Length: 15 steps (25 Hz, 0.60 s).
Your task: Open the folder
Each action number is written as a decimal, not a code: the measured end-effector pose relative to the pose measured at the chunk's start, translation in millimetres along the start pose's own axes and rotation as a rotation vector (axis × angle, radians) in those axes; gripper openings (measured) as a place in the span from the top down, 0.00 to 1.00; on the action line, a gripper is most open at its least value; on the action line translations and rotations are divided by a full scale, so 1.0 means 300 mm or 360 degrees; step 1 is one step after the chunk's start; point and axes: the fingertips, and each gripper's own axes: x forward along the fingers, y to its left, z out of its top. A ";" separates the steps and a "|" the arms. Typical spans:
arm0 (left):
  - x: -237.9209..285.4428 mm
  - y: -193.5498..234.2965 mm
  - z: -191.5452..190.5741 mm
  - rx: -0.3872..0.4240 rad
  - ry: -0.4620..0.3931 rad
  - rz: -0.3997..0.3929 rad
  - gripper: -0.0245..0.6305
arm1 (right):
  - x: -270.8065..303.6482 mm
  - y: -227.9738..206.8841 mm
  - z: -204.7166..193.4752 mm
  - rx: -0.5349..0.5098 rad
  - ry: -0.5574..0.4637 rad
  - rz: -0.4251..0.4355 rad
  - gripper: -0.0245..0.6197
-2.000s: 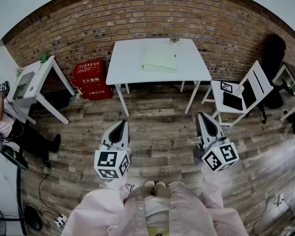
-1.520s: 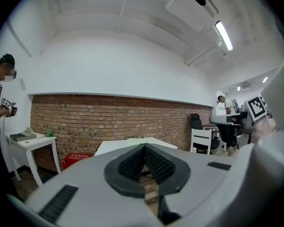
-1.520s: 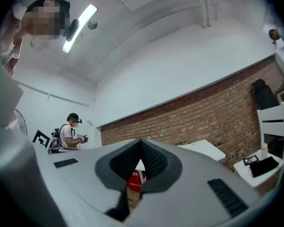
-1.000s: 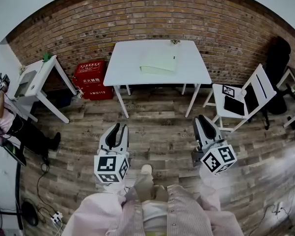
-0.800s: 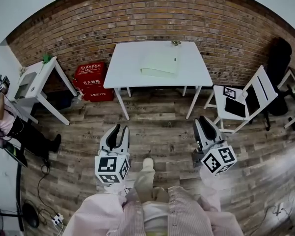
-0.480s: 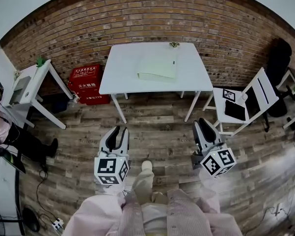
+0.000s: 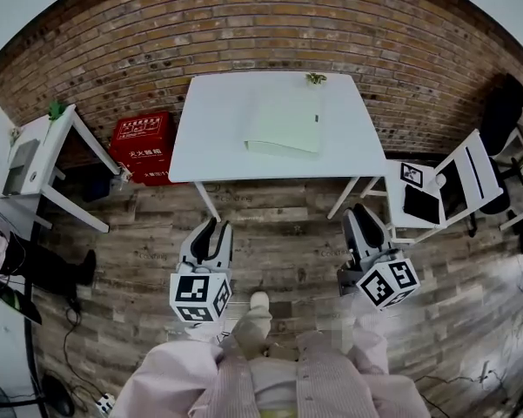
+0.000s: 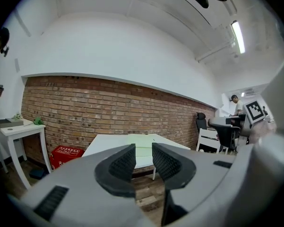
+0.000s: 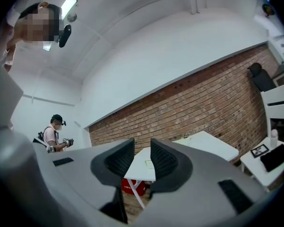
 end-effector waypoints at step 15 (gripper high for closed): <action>0.280 0.146 0.060 -0.0018 -0.0014 -0.0106 0.81 | 0.244 -0.102 -0.019 0.0121 0.0019 -0.0100 0.83</action>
